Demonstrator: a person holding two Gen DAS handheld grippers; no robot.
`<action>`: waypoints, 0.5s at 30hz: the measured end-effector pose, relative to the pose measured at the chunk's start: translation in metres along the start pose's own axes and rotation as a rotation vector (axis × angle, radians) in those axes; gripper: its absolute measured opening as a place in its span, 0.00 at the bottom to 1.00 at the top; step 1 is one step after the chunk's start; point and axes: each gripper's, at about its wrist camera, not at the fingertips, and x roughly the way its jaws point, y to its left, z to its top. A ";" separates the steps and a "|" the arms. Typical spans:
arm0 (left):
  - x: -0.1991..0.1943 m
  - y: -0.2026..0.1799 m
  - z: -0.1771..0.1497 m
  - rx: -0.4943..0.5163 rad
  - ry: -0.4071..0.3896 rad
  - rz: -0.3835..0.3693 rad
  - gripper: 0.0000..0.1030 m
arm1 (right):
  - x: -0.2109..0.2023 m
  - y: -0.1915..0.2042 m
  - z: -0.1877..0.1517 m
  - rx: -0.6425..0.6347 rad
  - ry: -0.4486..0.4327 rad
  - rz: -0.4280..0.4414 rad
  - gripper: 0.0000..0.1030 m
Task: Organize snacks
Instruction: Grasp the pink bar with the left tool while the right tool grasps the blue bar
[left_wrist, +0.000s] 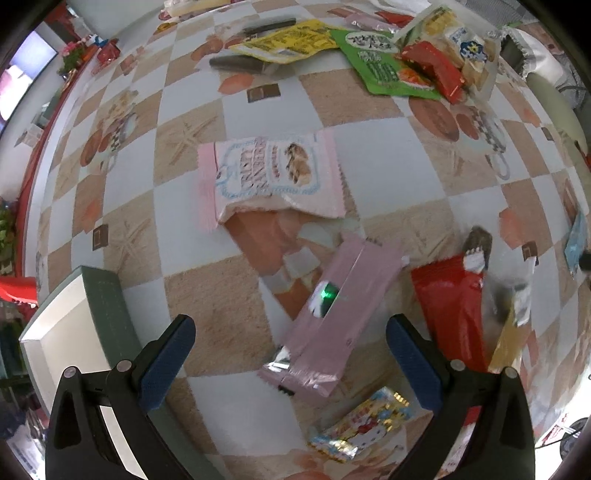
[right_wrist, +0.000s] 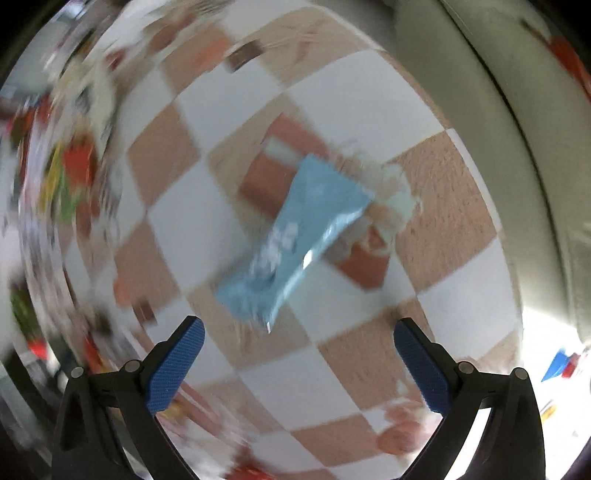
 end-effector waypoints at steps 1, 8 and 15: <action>0.000 0.000 0.002 -0.010 -0.006 0.017 1.00 | 0.001 0.004 0.005 0.001 -0.003 -0.014 1.00; 0.001 0.012 0.010 -0.145 0.012 0.029 1.00 | 0.002 0.064 0.017 -0.183 -0.037 -0.083 1.00; 0.005 0.000 0.003 -0.159 0.006 -0.083 1.00 | 0.014 0.058 0.017 -0.093 -0.009 -0.181 1.00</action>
